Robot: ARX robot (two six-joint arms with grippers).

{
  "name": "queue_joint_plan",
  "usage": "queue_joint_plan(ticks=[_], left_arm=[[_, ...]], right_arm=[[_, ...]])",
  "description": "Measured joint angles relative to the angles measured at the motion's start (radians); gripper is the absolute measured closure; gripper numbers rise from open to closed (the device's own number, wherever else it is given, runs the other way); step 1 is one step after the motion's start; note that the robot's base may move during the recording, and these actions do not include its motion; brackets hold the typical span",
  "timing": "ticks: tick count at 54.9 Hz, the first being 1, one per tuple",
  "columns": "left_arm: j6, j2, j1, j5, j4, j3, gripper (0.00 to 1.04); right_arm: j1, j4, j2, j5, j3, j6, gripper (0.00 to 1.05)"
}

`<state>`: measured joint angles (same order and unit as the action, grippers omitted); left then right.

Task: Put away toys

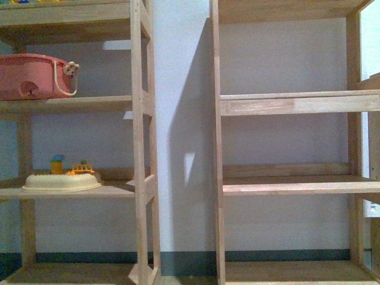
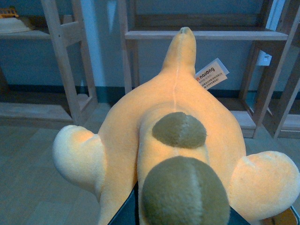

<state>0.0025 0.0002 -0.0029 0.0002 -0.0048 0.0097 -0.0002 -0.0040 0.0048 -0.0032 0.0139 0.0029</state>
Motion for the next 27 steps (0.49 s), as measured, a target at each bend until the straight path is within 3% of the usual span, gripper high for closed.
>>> queue_joint_plan(ticks=[27], left_arm=[[0.0, 0.0, 0.0, 0.0, 0.0, 0.0, 0.06]], right_arm=[[0.0, 0.0, 0.0, 0.0, 0.0, 0.0, 0.95]])
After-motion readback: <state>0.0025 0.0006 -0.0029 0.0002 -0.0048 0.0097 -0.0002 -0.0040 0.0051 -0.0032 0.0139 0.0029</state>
